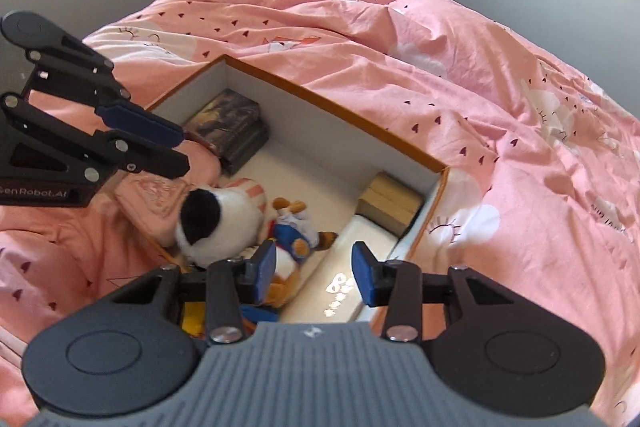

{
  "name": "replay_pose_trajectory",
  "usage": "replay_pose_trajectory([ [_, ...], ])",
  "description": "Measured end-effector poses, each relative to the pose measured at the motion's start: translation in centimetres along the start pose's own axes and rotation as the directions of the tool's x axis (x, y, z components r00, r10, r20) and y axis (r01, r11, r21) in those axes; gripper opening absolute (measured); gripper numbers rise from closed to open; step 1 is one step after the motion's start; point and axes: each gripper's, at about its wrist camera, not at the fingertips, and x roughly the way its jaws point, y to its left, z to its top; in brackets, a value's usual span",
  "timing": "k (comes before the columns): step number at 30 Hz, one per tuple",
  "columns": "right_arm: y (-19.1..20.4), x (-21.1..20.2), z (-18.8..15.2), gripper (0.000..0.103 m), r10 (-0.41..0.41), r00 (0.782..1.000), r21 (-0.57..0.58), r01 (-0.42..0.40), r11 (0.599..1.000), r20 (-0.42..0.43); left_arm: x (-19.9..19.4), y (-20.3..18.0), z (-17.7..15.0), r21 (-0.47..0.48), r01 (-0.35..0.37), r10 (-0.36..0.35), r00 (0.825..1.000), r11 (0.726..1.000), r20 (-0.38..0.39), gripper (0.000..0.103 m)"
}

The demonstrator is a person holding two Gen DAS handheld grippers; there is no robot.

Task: Organize objects
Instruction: 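Reach the left tool to the orange crocheted fruit and grasp it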

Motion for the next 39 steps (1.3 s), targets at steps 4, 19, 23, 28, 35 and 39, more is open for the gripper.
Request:
replay_pose_trajectory([
  [4, 2.5, -0.2, -3.0, 0.043, 0.089, 0.996, 0.118, -0.088, 0.989, 0.005, -0.3, 0.0, -3.5, -0.121, 0.026, -0.033, 0.998, 0.992, -0.058, 0.021],
  [19, 6.6, 2.4, -11.5, 0.039, 0.004, 0.994, 0.359, 0.035, 0.933, -0.107, 3.9, -5.7, -13.9, -0.076, 0.015, -0.037, 0.955, 0.997, -0.293, 0.042],
  [23, 6.8, 2.7, -11.8, 0.040, 0.008, 0.993, 0.355, 0.033, 0.934, -0.116, 4.8, -5.3, -14.7, -0.128, 0.041, -0.079, 0.948, 0.991, -0.310, 0.049],
  [28, 7.4, 3.3, -11.6, 0.040, 0.014, 0.991, 0.327, 0.030, 0.945, -0.132, 5.6, -5.2, -15.2, -0.160, 0.064, -0.112, 0.945, 0.985, -0.307, 0.047],
  [35, 7.5, 3.9, -11.6, 0.041, 0.022, 0.988, 0.314, 0.027, 0.949, -0.152, 5.7, -4.9, -15.5, -0.187, 0.072, -0.127, 0.947, 0.980, -0.296, 0.042],
  [39, 7.4, 3.9, -11.4, 0.041, 0.035, 0.989, 0.314, 0.013, 0.949, -0.145, 4.7, -4.6, -15.1, -0.196, 0.072, -0.125, 0.953, 0.978, -0.276, 0.041],
])
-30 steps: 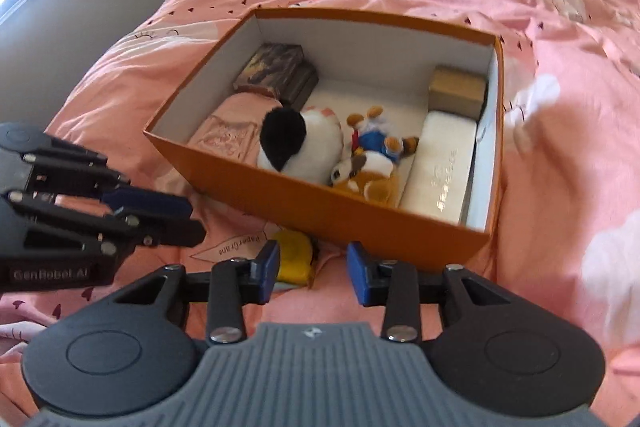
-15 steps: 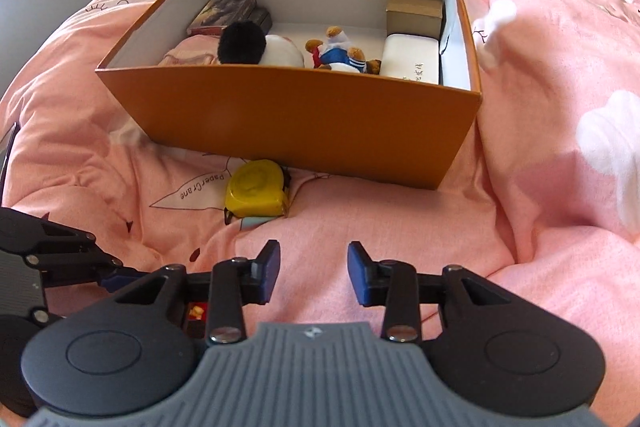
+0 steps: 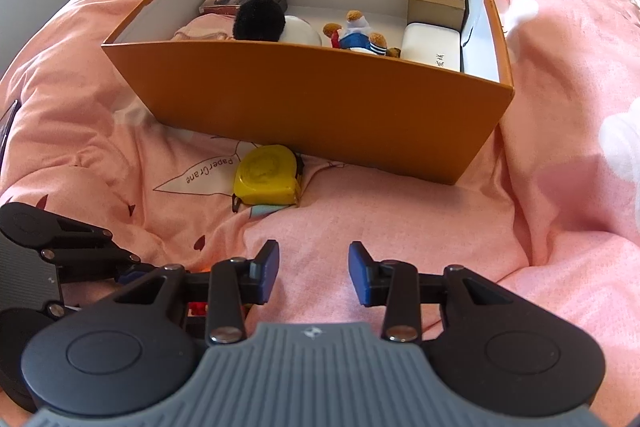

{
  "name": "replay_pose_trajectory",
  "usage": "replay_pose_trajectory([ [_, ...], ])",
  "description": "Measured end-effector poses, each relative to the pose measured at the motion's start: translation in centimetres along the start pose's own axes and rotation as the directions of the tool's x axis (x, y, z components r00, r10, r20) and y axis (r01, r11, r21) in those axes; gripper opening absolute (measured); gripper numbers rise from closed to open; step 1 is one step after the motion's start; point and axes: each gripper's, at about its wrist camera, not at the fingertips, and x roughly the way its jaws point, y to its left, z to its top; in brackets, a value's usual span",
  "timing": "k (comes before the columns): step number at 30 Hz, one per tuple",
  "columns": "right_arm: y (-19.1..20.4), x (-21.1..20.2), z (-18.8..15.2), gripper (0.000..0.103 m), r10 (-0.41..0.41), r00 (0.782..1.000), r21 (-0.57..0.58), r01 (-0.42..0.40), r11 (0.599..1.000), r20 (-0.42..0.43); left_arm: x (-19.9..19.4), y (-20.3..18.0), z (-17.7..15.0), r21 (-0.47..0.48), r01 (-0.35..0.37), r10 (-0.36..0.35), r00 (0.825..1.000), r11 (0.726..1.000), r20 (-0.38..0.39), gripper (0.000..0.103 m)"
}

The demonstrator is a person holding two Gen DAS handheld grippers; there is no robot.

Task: Organize objects
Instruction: 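Reach the left tool to the orange crocheted fruit and grasp it, then grasp the yellow tape measure with the right tool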

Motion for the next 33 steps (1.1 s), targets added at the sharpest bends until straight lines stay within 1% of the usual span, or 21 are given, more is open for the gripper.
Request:
replay_pose_trajectory([
  [3, -0.1, -0.2, 0.3, 0.040, 0.015, 1.000, -0.003, -0.015, 1.000, 0.009, -1.3, 0.7, 0.5, -0.026, -0.025, 0.026, 0.999, 0.999, 0.038, 0.041],
  [5, 0.0, -0.2, 0.7, 0.040, 0.027, 1.000, -0.008, -0.027, 1.000, 0.013, -2.2, 1.5, 0.9, -0.061, -0.031, 0.035, 0.997, 0.998, 0.064, 0.041],
  [7, 0.0, 0.1, 1.3, 0.040, 0.045, 0.999, -0.003, -0.045, 0.999, 0.006, -2.9, 2.5, 1.3, -0.099, -0.058, 0.067, 0.994, 0.993, 0.089, 0.041],
  [11, -0.6, 1.3, 2.6, 0.040, 0.103, 0.994, 0.058, -0.102, 0.993, -0.020, -3.5, 4.8, 1.6, -0.182, -0.103, 0.125, 0.986, 0.978, 0.114, 0.041],
  [14, -1.0, 2.8, 3.6, 0.040, 0.140, 0.989, 0.115, -0.133, 0.985, -0.053, -3.3, 5.9, 1.8, -0.221, -0.127, 0.157, 0.980, 0.967, 0.123, 0.041],
  [19, -1.2, 5.2, 4.7, 0.040, 0.199, 0.975, 0.181, -0.180, 0.967, -0.095, -2.9, 7.3, 1.9, -0.257, -0.117, 0.152, 0.981, 0.959, 0.119, 0.041],
  [21, -1.2, 6.1, 4.9, 0.041, 0.207, 0.971, 0.195, -0.182, 0.964, -0.120, -2.6, 7.6, 2.0, -0.264, -0.113, 0.148, 0.982, 0.958, 0.115, 0.041],
  [22, -1.1, 6.6, 4.9, 0.043, 0.209, 0.969, 0.202, -0.181, 0.963, -0.133, -2.5, 7.7, 2.0, -0.267, -0.111, 0.146, 0.983, 0.957, 0.114, 0.041],
  [25, -1.1, 7.8, 4.9, 0.043, 0.213, 0.964, 0.215, -0.177, 0.960, -0.157, -2.0, 8.0, 2.2, -0.274, -0.107, 0.141, 0.984, 0.956, 0.109, 0.041],
  [27, -1.4, 8.4, 4.9, 0.044, 0.223, 0.961, 0.228, -0.182, 0.956, -0.166, -1.7, 8.1, 2.3, -0.277, -0.105, 0.138, 0.985, 0.955, 0.103, 0.041],
  [30, -1.5, 9.1, 4.8, 0.048, 0.243, 0.955, 0.241, -0.199, 0.950, -0.169, -1.3, 8.2, 2.5, -0.280, -0.105, 0.137, 0.986, 0.954, 0.097, 0.041],
  [33, -0.8, 9.4, 5.0, 0.052, 0.231, 0.957, 0.212, -0.193, 0.958, -0.173, -1.2, 8.3, 2.6, -0.283, -0.104, 0.136, 0.986, 0.953, 0.094, 0.041],
])
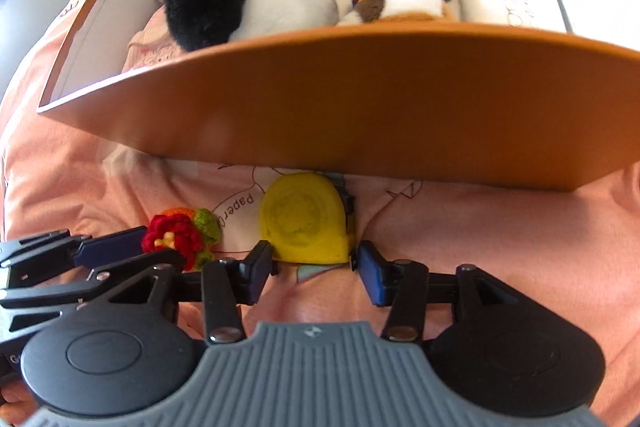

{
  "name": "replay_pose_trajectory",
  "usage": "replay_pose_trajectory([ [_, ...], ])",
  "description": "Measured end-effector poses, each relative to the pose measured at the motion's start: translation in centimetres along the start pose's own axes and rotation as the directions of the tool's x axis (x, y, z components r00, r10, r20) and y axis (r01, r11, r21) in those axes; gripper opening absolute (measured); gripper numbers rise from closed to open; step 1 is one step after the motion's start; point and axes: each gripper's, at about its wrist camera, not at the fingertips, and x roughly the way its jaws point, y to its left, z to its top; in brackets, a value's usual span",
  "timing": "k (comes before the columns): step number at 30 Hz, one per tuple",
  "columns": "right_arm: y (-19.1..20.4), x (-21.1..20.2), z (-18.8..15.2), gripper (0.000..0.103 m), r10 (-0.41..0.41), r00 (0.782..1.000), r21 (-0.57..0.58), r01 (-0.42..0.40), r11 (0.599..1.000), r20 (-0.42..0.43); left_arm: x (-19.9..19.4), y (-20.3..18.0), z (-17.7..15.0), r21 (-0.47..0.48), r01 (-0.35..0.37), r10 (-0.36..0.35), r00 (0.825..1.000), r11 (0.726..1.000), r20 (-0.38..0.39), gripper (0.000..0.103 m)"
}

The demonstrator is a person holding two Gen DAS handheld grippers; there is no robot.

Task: Organize objects
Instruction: 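Grasp the yellow tape measure with the right tool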

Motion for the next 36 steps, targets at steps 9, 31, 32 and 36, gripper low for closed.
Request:
replay_pose_trajectory([
  [9, 3.6, -0.7, -0.2, 0.051, -0.137, 0.989, -0.171, 0.144, 0.975, 0.052, 0.0, 0.0, 0.0, -0.001, 0.000, 0.000, 1.000, 1.000, 0.001, 0.041],
  [31, 3.7, -3.2, 0.4, 0.056, -0.113, 0.990, -0.139, 0.123, 0.983, 0.082, -2.2, -0.6, -0.4, 0.020, 0.035, -0.036, 0.998, 0.999, 0.052, 0.041],
  [32, 3.5, -4.0, 0.2, 0.056, -0.104, 0.991, -0.134, 0.115, 0.984, 0.089, -2.6, -0.7, -0.3, 0.021, 0.046, -0.048, 0.997, 0.999, 0.059, 0.040],
  [36, 4.5, -6.8, -0.9, 0.056, -0.068, 0.989, -0.131, 0.085, 0.988, 0.128, -4.2, -1.2, 0.0, 0.024, 0.097, -0.098, 0.991, 0.995, 0.089, 0.041],
])
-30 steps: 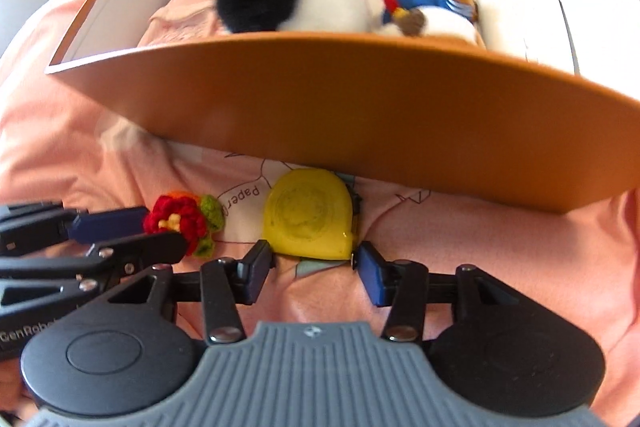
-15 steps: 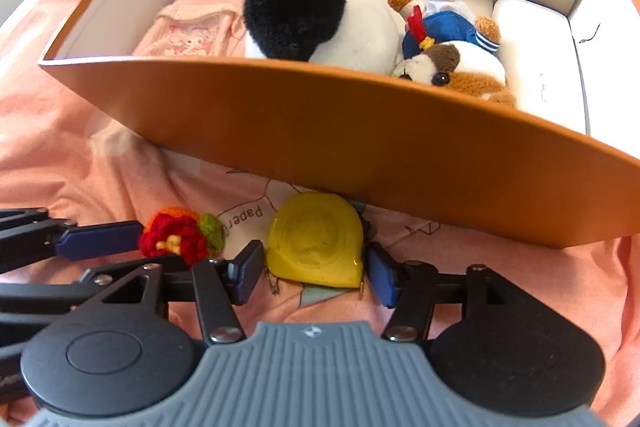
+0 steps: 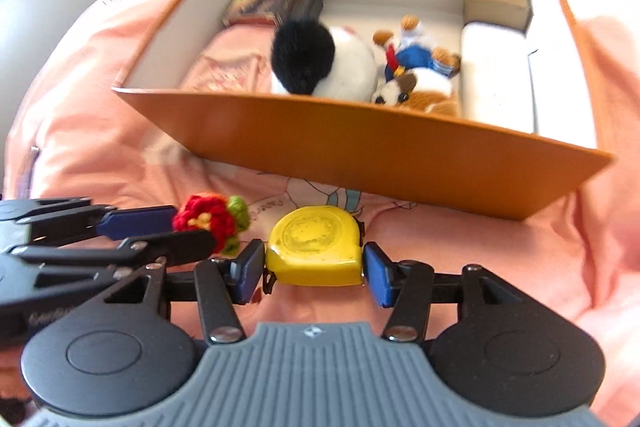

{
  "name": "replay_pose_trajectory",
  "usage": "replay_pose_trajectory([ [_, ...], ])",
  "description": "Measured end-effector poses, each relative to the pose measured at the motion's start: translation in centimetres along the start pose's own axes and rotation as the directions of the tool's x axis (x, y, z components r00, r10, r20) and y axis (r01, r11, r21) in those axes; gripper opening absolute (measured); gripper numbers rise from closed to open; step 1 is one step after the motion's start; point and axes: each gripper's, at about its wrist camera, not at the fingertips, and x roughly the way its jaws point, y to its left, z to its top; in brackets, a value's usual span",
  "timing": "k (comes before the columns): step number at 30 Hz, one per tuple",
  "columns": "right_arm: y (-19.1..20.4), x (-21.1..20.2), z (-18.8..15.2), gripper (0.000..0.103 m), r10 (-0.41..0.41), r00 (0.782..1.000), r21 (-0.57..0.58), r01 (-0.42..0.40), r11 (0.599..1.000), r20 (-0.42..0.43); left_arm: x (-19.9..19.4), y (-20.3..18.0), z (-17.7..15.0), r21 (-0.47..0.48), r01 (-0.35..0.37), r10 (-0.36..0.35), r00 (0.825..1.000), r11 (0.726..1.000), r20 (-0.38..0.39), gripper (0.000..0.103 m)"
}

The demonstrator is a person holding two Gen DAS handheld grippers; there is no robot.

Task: Organize objects
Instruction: 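Carry the fruit with the left tool while the right tool carries the tape measure over the box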

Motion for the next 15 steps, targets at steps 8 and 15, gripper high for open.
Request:
replay_pose_trajectory([
  [8, -1.1, -7.1, -0.7, 0.056, 0.043, 0.991, 0.011, -0.045, 0.999, 0.123, -3.0, -1.8, 1.6, 0.026, 0.074, -0.076, 0.994, 0.997, 0.083, 0.040],
  [15, -1.5, -11.5, 1.8, 0.056, 0.058, 0.970, -0.009, -0.057, 0.998, 0.236, -4.8, -3.0, 4.7, 0.069, 0.093, -0.103, 0.982, 0.993, 0.158, 0.041],
])
